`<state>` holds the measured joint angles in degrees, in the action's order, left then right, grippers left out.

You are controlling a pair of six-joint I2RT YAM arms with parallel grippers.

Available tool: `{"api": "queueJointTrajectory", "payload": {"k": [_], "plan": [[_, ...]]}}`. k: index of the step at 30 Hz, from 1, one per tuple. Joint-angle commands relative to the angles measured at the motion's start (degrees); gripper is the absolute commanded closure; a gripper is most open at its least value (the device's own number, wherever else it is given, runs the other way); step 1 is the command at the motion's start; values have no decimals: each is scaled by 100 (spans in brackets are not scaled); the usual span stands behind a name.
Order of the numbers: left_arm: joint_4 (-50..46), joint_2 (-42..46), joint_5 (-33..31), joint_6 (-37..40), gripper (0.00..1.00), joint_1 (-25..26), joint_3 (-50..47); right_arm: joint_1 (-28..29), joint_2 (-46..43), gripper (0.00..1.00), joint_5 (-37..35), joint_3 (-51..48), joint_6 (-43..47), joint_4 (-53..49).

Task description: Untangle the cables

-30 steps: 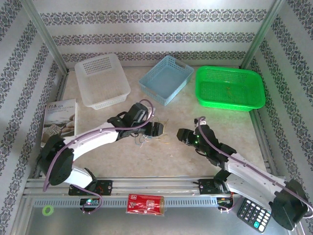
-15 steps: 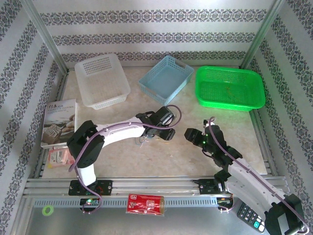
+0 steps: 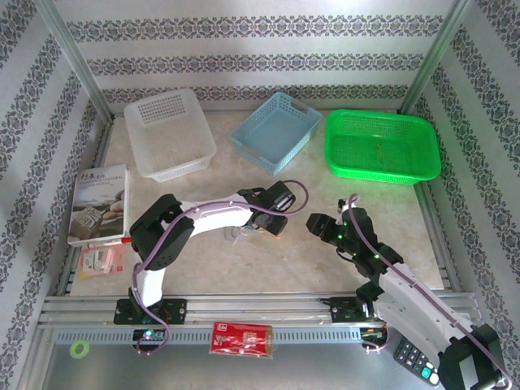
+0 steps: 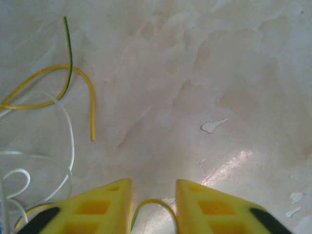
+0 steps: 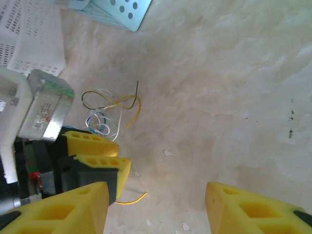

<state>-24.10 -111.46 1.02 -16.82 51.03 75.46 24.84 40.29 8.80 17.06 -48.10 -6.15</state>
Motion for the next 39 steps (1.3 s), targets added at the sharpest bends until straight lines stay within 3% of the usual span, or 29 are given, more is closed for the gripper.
{"api": "queueJointTrajectory", "payload": {"k": [1, 5, 11, 19, 27, 39], "plan": [[-69, -21, -129, -61, 82, 48, 144, -41, 103, 45, 244, -44, -59, 319], [-58, 171, -102, -205, 100, -31, 106, -6, 248, 45, 358, -8, -137, 519], [359, 963, 196, -656, 100, -283, -417, 55, 352, 44, 386, 56, -237, 746], [1936, 2080, 1053, -2053, 100, -941, -1835, 329, 603, 42, 393, 43, -581, 1530], [2780, 2621, 1092, -2855, 100, -1200, -2610, 989, 1142, 39, 125, 228, -739, 2105], [3033, 2866, 1031, -3122, 100, -1268, -2839, 1765, 2668, 42, 87, 1203, -694, 2828]]}}
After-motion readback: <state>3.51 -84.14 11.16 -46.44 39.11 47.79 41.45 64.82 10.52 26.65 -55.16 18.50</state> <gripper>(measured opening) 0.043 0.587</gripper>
